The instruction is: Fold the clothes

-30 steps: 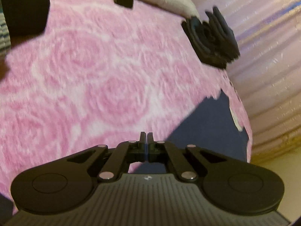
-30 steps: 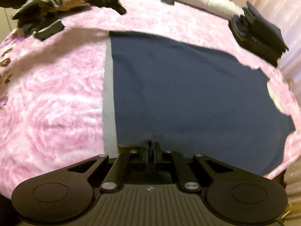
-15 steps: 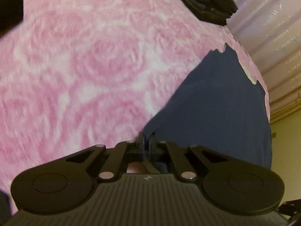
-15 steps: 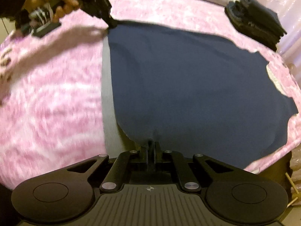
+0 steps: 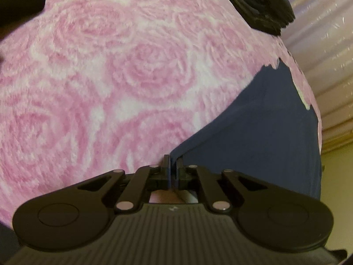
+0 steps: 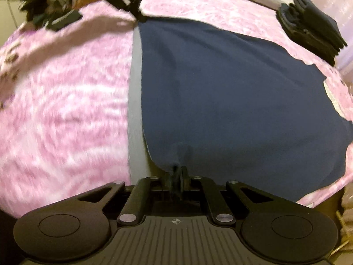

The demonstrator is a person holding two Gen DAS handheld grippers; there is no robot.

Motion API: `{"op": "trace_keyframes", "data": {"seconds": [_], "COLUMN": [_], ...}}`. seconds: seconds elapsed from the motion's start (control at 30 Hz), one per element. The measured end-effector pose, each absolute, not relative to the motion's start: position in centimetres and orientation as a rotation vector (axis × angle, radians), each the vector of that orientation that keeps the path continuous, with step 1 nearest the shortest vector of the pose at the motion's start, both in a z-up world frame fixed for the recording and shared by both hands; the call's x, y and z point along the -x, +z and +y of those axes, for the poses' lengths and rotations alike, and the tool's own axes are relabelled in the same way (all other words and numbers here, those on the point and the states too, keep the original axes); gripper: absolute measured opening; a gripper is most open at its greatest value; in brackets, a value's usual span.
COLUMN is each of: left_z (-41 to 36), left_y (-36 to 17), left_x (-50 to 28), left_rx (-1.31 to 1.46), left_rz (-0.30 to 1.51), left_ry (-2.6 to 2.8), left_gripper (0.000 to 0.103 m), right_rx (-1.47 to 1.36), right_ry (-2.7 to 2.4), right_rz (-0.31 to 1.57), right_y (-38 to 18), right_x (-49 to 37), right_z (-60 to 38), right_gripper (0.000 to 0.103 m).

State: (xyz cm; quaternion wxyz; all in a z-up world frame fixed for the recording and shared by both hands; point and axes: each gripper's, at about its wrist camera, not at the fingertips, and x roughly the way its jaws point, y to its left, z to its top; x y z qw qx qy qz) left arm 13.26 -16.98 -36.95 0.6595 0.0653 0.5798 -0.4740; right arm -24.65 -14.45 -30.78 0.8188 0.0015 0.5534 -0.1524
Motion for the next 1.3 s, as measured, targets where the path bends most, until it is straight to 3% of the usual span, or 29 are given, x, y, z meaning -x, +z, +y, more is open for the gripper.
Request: {"op": "trace_keyframes", "data": {"seconds": [0.03, 0.07, 0.1, 0.13, 0.33, 0.53, 0.57, 0.63, 0.7, 0.73, 0.97, 1.13, 1.17, 1.27, 1.3], "left_z": [-17.0, -17.0, -16.8, -16.5, -15.0, -15.3, -15.5, -16.0, -16.5, -16.7, -17.4, -15.4, -14.6, -13.5, -13.3], "left_y": [-36.4, -35.8, -35.1, -34.2, -31.0, -31.1, -31.4, -32.0, -32.3, -32.3, -31.4, -31.2, -31.6, -32.6, -33.0], "left_x": [-13.1, -12.9, -12.6, -12.1, -5.1, 7.1, 8.4, 10.8, 12.4, 13.0, 16.7, 22.2, 23.2, 25.1, 25.6], "left_rx": [-0.162, -0.187, -0.213, -0.238, -0.337, -0.625, -0.657, -0.721, -0.775, -0.798, -0.901, -1.094, -1.148, -1.236, -1.258], "left_rz": [1.292, 1.264, 1.234, 1.2, 1.136, 1.013, 1.007, 0.991, 0.957, 0.937, 0.809, 0.541, 0.479, 0.348, 0.311], "left_ry": [-1.063, -1.054, -1.05, -1.046, -1.172, -1.541, -1.581, -1.655, -1.7, -1.721, -1.886, -2.067, -2.087, -2.066, -2.051], "left_gripper": [0.005, 0.005, 0.006, 0.007, 0.01, 0.017, 0.021, 0.022, 0.022, 0.022, 0.022, 0.029, 0.033, 0.04, 0.04], "right_rx": [0.01, 0.016, 0.01, -0.007, -0.155, -0.315, -0.317, -0.284, -0.269, -0.275, -0.482, -0.553, -0.56, -0.556, -0.554], "right_ry": [-0.321, -0.317, -0.315, -0.316, -0.384, -0.528, -0.543, -0.564, -0.611, -0.643, -0.77, -0.777, -0.786, -0.804, -0.804], "right_rz": [1.18, 1.18, 1.177, 1.173, 1.147, 1.127, 1.127, 1.14, 1.145, 1.147, 1.16, 1.112, 1.102, 1.066, 1.051], "right_y": [-30.9, -30.8, -30.6, -30.5, -29.5, -29.8, -30.1, -30.9, -31.1, -31.0, -29.6, -29.2, -29.2, -29.2, -29.2], "right_x": [24.9, 25.1, 25.3, 25.6, 27.8, 29.0, 28.8, 28.2, 28.5, 28.8, 34.2, 35.6, 35.7, 35.6, 35.5], "right_z": [-14.4, -14.3, -14.2, -14.2, -14.5, -15.0, -14.9, -14.7, -14.6, -14.6, -13.9, -13.6, -13.8, -13.8, -13.8], "right_gripper": [0.005, 0.027, 0.064, 0.073, 0.073, 0.073, 0.073, 0.055, 0.009, 0.001, 0.0, 0.0, 0.002, 0.076, 0.076]}}
